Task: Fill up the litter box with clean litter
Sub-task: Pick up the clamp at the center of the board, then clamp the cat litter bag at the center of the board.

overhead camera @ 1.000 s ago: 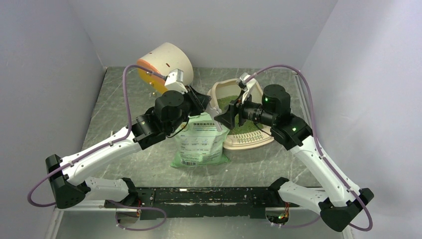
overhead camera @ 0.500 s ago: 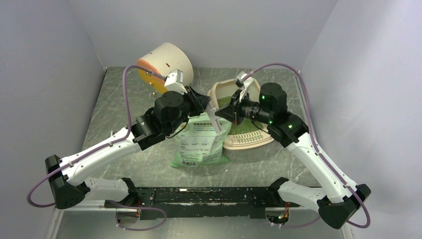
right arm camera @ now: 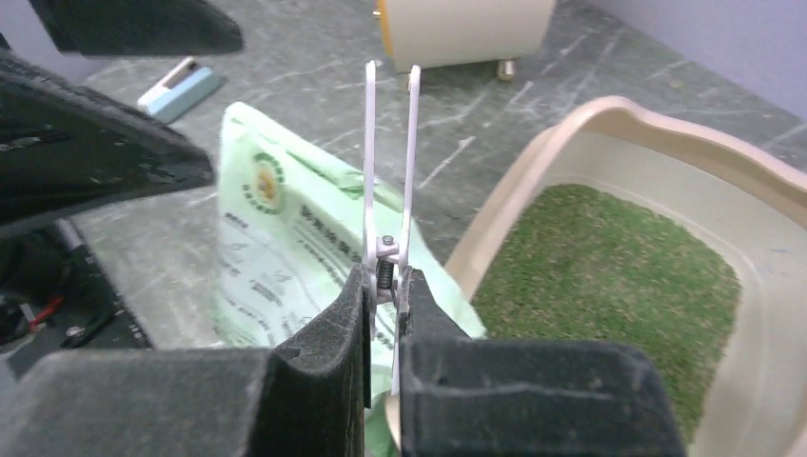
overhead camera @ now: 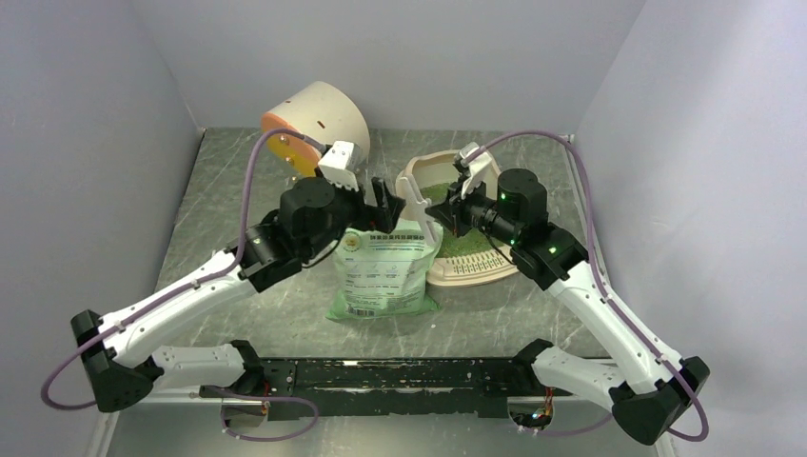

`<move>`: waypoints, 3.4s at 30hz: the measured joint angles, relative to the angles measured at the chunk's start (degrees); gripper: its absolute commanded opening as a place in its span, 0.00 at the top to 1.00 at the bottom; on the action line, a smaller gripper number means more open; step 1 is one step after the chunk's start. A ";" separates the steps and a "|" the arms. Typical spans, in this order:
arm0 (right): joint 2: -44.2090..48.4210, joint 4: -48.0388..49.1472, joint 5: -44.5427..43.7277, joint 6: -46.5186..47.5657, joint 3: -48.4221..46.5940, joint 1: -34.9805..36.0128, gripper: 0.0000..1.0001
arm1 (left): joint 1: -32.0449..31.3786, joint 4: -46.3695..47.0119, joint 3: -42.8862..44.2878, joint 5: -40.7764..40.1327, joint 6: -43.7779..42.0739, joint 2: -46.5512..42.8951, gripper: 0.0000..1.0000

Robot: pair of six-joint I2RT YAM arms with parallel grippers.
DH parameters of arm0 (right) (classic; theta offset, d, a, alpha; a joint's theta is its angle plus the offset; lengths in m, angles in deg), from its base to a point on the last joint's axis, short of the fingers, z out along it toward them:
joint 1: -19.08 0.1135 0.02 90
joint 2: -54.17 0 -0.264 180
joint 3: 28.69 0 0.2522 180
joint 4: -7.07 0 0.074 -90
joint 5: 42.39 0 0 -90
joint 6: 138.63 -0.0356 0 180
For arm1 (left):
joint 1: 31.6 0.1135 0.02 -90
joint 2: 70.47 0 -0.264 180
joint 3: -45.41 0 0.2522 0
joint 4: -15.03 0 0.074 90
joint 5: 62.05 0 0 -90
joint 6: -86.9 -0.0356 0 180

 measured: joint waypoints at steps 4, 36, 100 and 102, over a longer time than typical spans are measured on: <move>-0.09 0.90 -1.60 2.03 0.74 -1.75 1.00 | 8.74 -2.47 -1.49 13.90 -14.86 -1.46 0.02; -0.72 17.68 26.53 14.49 8.44 -11.41 1.00 | 18.36 -22.67 2.43 53.42 -62.60 20.22 0.58; -13.16 27.15 57.55 9.84 7.82 -17.42 1.00 | 18.64 -4.22 -12.55 59.93 -39.17 4.79 0.95; -13.07 32.83 57.61 5.86 9.22 -17.42 1.00 | 18.64 -4.11 -12.57 59.93 -38.88 4.68 0.95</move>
